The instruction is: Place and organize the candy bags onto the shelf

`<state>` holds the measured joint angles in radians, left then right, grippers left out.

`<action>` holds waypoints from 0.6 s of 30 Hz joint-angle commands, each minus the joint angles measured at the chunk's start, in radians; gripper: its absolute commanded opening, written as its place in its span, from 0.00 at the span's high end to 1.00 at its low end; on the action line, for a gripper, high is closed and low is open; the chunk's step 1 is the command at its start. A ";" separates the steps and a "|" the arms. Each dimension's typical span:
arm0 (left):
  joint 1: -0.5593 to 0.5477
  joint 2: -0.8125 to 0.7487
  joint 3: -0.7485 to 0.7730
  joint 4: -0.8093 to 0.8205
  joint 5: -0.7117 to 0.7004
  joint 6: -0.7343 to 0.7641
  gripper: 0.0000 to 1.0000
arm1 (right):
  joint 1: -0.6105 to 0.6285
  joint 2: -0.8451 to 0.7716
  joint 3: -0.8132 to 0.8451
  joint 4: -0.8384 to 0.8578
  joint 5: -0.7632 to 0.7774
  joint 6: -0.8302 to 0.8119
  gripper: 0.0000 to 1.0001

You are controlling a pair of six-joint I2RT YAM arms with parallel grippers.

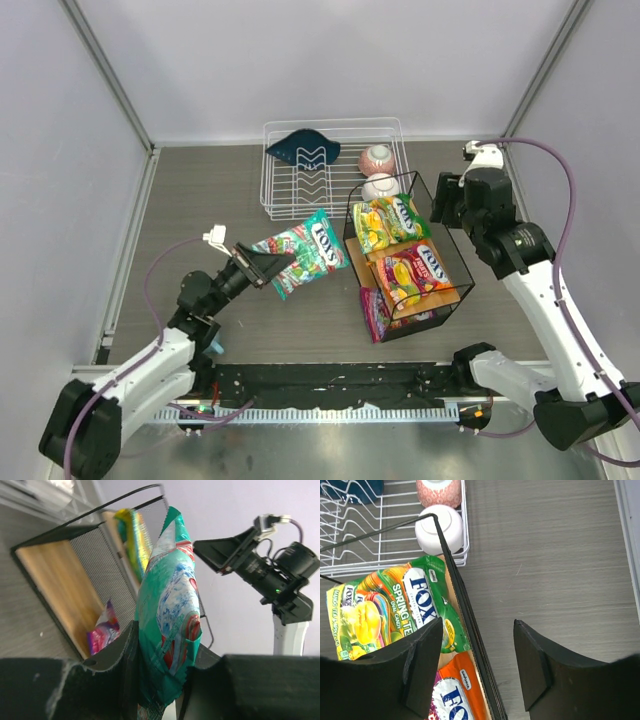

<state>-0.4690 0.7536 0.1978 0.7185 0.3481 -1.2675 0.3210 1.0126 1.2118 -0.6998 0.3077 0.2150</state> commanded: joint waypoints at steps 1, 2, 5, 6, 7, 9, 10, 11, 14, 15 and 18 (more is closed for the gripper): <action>0.001 0.125 -0.060 0.263 0.002 -0.115 1.00 | -0.013 0.018 0.009 -0.023 -0.045 -0.009 0.37; 0.001 0.185 -0.060 0.322 0.008 -0.121 1.00 | -0.016 0.021 0.002 -0.024 -0.057 -0.011 0.38; 0.000 0.312 -0.038 0.434 0.031 -0.147 1.00 | -0.020 0.029 -0.018 -0.024 -0.096 -0.020 0.43; 0.001 0.338 -0.023 0.465 0.037 -0.156 1.00 | -0.022 0.034 -0.023 -0.024 -0.105 -0.022 0.44; 0.001 0.366 -0.014 0.495 0.046 -0.173 1.00 | -0.026 0.037 -0.026 -0.026 -0.116 -0.023 0.45; 0.001 0.441 0.008 0.574 0.064 -0.194 1.00 | -0.028 0.049 -0.034 -0.029 -0.131 -0.026 0.48; 0.001 0.466 0.012 0.599 0.066 -0.214 1.00 | -0.030 0.049 -0.037 -0.030 -0.134 -0.026 0.50; 0.000 0.483 0.018 0.640 0.074 -0.222 1.00 | -0.033 0.052 -0.041 -0.030 -0.137 -0.026 0.53; 0.001 0.544 0.038 0.691 0.078 -0.240 1.00 | -0.037 0.053 -0.046 -0.030 -0.139 -0.028 0.67; -0.002 0.558 0.048 0.699 0.078 -0.242 1.00 | -0.039 0.053 -0.046 -0.030 -0.133 -0.029 0.72; -0.023 0.602 0.063 0.717 0.075 -0.248 1.00 | -0.045 0.058 -0.047 -0.029 -0.108 -0.026 0.88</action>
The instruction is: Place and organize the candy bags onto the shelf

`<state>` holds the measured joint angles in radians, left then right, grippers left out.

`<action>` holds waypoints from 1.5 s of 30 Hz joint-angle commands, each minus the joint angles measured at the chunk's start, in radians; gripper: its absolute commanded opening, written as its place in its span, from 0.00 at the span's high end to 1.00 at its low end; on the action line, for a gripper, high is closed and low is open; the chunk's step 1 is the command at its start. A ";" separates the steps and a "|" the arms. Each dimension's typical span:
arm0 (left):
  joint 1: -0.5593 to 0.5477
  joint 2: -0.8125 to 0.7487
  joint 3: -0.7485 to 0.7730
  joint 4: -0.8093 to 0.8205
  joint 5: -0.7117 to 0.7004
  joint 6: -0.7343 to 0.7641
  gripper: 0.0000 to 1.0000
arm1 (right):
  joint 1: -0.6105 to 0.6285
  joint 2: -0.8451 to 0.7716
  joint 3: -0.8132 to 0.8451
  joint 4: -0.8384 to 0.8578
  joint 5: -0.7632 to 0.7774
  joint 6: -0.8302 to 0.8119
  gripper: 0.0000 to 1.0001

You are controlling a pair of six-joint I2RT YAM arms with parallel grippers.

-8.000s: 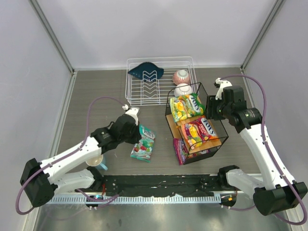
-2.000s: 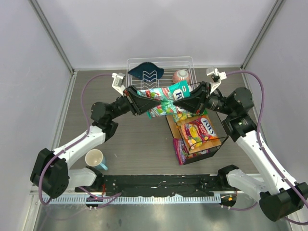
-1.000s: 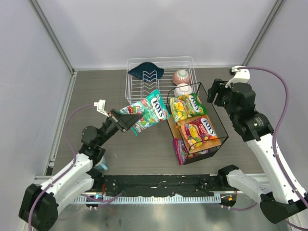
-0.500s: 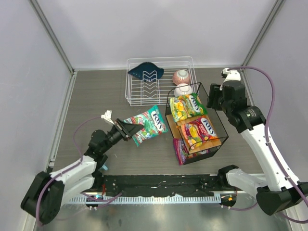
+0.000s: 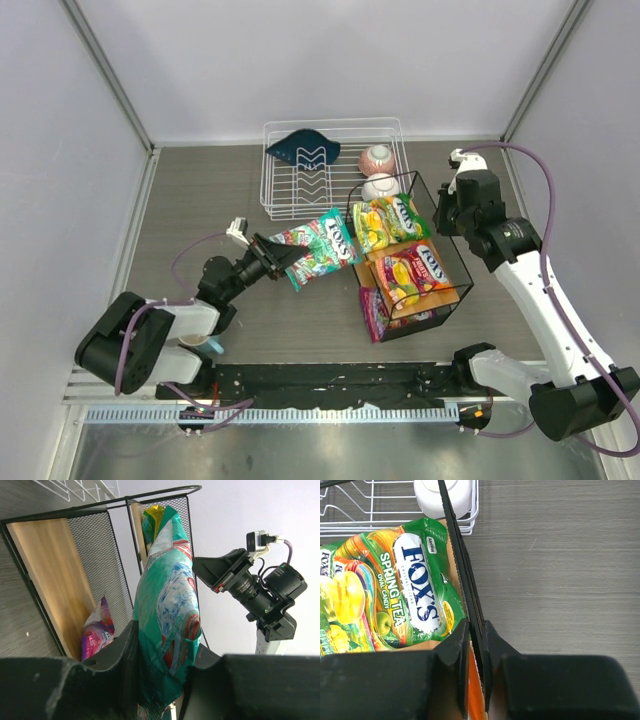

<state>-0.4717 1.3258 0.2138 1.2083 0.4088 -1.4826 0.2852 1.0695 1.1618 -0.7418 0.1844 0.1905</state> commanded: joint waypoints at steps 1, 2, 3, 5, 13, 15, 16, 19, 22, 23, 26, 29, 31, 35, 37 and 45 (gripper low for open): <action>-0.027 0.053 0.050 0.237 0.009 -0.033 1.00 | -0.009 0.004 0.003 0.012 0.016 0.000 0.90; -0.034 0.064 0.050 0.252 0.005 -0.036 1.00 | -0.011 0.004 0.001 0.012 0.018 -0.002 0.92; -0.048 0.073 0.049 0.264 -0.002 -0.039 1.00 | -0.011 0.004 0.001 0.012 0.017 -0.002 0.94; -0.064 0.104 0.041 0.299 -0.027 -0.042 0.99 | -0.011 0.006 -0.002 0.016 0.010 -0.002 0.95; -0.108 0.184 0.039 0.338 -0.068 -0.042 0.99 | -0.012 0.003 -0.016 0.022 -0.003 -0.032 0.99; -0.108 0.205 0.064 0.338 -0.067 -0.044 1.00 | -0.012 -0.009 -0.020 0.022 -0.029 -0.068 0.99; -0.108 0.213 0.073 0.339 -0.065 -0.044 1.00 | -0.012 -0.017 -0.022 0.022 -0.051 -0.085 0.99; -0.108 0.253 0.111 0.338 -0.047 -0.053 1.00 | -0.012 -0.052 -0.033 0.022 -0.135 -0.151 0.99; -0.108 0.283 0.137 0.339 -0.039 -0.062 1.00 | -0.012 -0.080 -0.037 0.012 -0.227 -0.213 0.99; -0.108 0.286 0.145 0.338 -0.036 -0.065 1.00 | -0.012 -0.085 -0.036 0.002 -0.258 -0.226 0.99; -0.108 0.293 0.150 0.339 -0.028 -0.068 1.00 | -0.014 -0.091 -0.019 -0.024 -0.348 -0.238 0.99; -0.108 0.293 0.142 0.339 -0.021 -0.073 1.00 | -0.012 -0.094 -0.008 -0.048 -0.375 -0.243 0.99; -0.108 0.291 0.133 0.339 -0.024 -0.073 1.00 | -0.012 -0.103 -0.010 -0.048 -0.366 -0.238 0.99; -0.125 0.282 0.096 0.338 -0.048 -0.058 1.00 | -0.014 -0.100 -0.010 -0.036 -0.346 -0.217 0.99; -0.143 0.282 0.088 0.339 -0.065 -0.042 1.00 | -0.012 -0.097 -0.013 -0.024 -0.344 -0.204 0.99; -0.265 0.328 0.105 0.339 -0.188 0.002 1.00 | -0.012 -0.097 -0.034 0.013 -0.326 -0.138 0.99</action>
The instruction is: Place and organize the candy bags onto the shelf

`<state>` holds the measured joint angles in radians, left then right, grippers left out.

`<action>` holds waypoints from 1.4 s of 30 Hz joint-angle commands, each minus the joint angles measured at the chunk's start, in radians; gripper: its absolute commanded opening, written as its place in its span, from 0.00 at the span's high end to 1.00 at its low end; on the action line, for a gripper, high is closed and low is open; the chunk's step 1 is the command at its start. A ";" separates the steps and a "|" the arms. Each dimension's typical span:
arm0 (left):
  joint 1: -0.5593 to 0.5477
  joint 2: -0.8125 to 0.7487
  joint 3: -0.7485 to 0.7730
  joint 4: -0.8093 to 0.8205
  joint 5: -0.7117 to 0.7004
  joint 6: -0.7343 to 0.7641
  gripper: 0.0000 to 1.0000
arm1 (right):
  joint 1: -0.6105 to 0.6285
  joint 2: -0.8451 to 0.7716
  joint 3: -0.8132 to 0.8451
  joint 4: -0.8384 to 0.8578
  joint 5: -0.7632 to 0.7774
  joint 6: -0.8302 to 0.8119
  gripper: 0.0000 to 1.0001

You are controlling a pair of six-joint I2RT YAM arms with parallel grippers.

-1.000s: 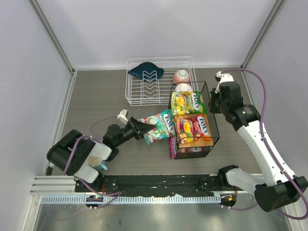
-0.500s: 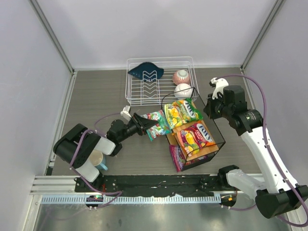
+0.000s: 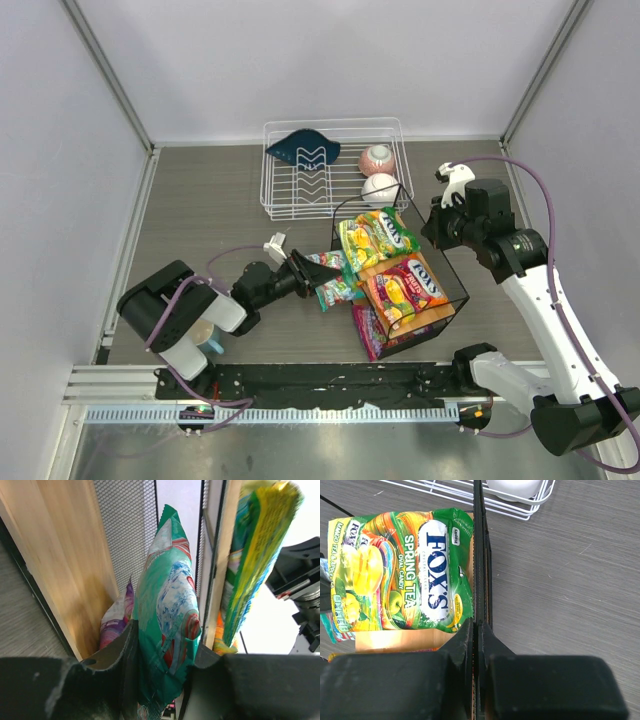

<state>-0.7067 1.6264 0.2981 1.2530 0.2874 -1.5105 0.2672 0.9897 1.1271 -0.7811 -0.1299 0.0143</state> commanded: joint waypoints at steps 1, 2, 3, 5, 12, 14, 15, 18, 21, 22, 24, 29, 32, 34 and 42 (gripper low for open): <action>-0.031 0.035 0.035 0.293 -0.070 0.030 1.00 | 0.006 -0.017 -0.004 0.055 -0.016 0.041 0.99; -0.030 0.042 0.042 0.295 -0.071 0.033 1.00 | 0.006 -0.017 -0.006 0.059 -0.017 0.044 0.99; -0.030 0.059 0.048 0.295 -0.076 0.033 1.00 | 0.006 -0.017 -0.007 0.060 -0.014 0.050 0.99; -0.030 0.076 0.070 0.295 -0.083 0.033 1.00 | 0.006 -0.017 -0.009 0.062 -0.013 0.052 0.99; -0.039 0.128 0.130 0.295 -0.119 0.029 1.00 | 0.004 -0.022 -0.007 0.075 -0.005 0.068 0.99; -0.050 0.144 0.142 0.295 -0.137 0.026 1.00 | 0.006 -0.023 -0.010 0.086 0.004 0.081 0.99; -0.053 0.148 0.144 0.293 -0.142 0.019 1.00 | 0.006 -0.025 -0.013 0.091 0.009 0.088 0.99; -0.063 0.173 0.153 0.295 -0.159 0.013 1.00 | 0.006 -0.023 -0.020 0.114 0.013 0.122 0.99; -0.066 0.194 0.157 0.295 -0.165 0.012 1.00 | 0.006 -0.019 -0.024 0.125 0.030 0.147 0.99; -0.066 0.199 0.159 0.295 -0.166 0.012 1.00 | 0.006 -0.017 -0.026 0.128 0.035 0.150 0.99; -0.066 0.216 0.162 0.295 -0.172 0.009 1.00 | 0.006 -0.016 -0.027 0.132 0.038 0.159 0.99; -0.069 0.248 0.184 0.295 -0.179 -0.002 1.00 | 0.006 -0.016 -0.027 0.134 0.042 0.167 0.99; -0.071 0.260 0.196 0.293 -0.189 -0.002 1.00 | 0.006 -0.017 -0.032 0.141 0.055 0.174 0.99; -0.074 0.270 0.205 0.295 -0.197 -0.005 1.00 | 0.006 -0.022 -0.038 0.149 0.059 0.182 0.99; -0.076 0.332 0.245 0.295 -0.205 -0.034 1.00 | 0.006 -0.023 -0.046 0.161 0.056 0.200 0.99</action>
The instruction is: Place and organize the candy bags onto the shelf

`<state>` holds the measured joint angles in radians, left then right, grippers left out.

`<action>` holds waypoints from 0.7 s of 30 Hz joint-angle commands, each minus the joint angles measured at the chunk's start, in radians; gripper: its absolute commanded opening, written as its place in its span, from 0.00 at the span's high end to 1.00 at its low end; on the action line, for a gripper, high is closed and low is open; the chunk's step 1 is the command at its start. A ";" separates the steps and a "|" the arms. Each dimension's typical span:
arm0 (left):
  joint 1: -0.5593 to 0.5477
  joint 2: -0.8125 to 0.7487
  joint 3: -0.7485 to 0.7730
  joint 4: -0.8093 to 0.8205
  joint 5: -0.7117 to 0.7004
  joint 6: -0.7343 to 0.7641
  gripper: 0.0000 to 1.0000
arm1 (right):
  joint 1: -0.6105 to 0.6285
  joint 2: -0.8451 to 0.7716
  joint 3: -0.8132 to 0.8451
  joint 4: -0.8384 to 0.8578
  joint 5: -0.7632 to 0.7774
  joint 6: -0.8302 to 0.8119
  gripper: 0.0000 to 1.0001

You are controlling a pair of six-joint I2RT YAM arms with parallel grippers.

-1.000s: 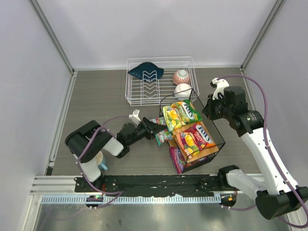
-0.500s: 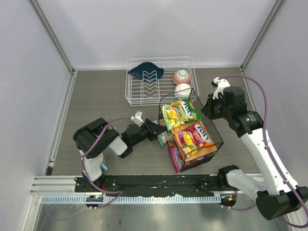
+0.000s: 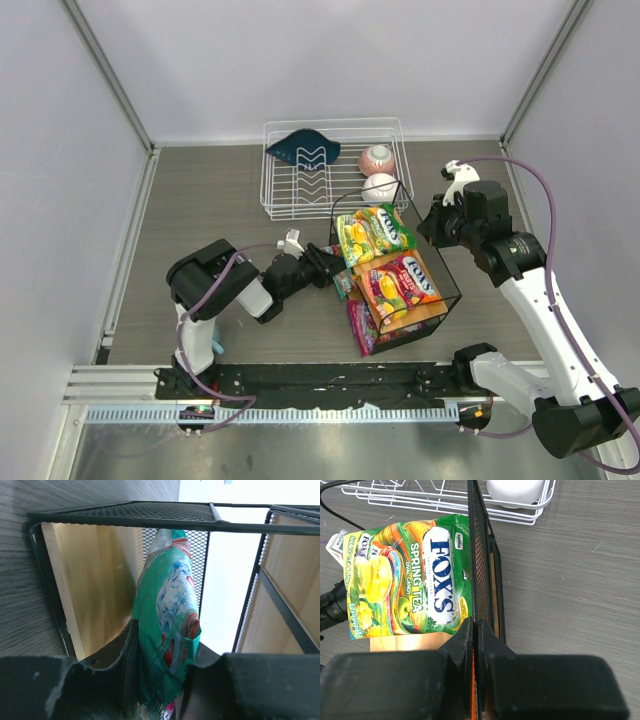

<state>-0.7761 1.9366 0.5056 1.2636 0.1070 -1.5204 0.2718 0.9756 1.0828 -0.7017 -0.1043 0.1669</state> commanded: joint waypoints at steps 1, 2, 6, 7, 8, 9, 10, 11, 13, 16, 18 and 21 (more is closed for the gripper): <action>-0.009 0.033 0.040 0.284 -0.026 -0.026 1.00 | 0.000 -0.011 -0.001 0.085 0.032 0.048 0.99; -0.009 0.041 0.045 0.284 -0.026 -0.027 1.00 | 0.001 -0.011 -0.001 0.084 0.034 0.048 0.99; -0.011 0.062 0.063 0.284 -0.030 -0.038 1.00 | 0.001 -0.012 -0.004 0.084 0.029 0.045 0.99; -0.011 0.065 0.066 0.284 -0.030 -0.041 1.00 | 0.001 -0.011 -0.006 0.082 0.028 0.045 0.99; -0.011 0.073 0.074 0.283 -0.027 -0.043 1.00 | 0.000 -0.008 -0.006 0.082 0.025 0.040 0.99; -0.011 0.078 0.079 0.284 -0.027 -0.046 1.00 | 0.001 -0.006 -0.007 0.082 0.025 0.042 0.99; -0.011 0.081 0.080 0.284 -0.024 -0.050 1.00 | 0.001 -0.006 -0.007 0.082 0.026 0.043 0.99; -0.011 0.084 0.088 0.284 -0.023 -0.052 1.00 | 0.001 -0.006 -0.009 0.080 0.026 0.043 0.99; -0.012 0.094 0.093 0.284 -0.023 -0.060 1.00 | 0.001 -0.008 -0.009 0.084 0.028 0.042 0.99; -0.014 0.108 0.097 0.284 -0.023 -0.066 0.95 | 0.000 -0.006 -0.011 0.084 0.026 0.042 0.99; -0.014 0.117 0.100 0.284 -0.018 -0.070 0.84 | 0.001 -0.008 -0.012 0.084 0.026 0.043 0.99; -0.014 0.121 0.102 0.283 -0.007 -0.075 0.65 | 0.003 -0.008 -0.014 0.084 0.026 0.042 0.99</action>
<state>-0.7864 2.0510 0.5781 1.2751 0.1001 -1.5852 0.2718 0.9749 1.0744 -0.6849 -0.1024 0.1761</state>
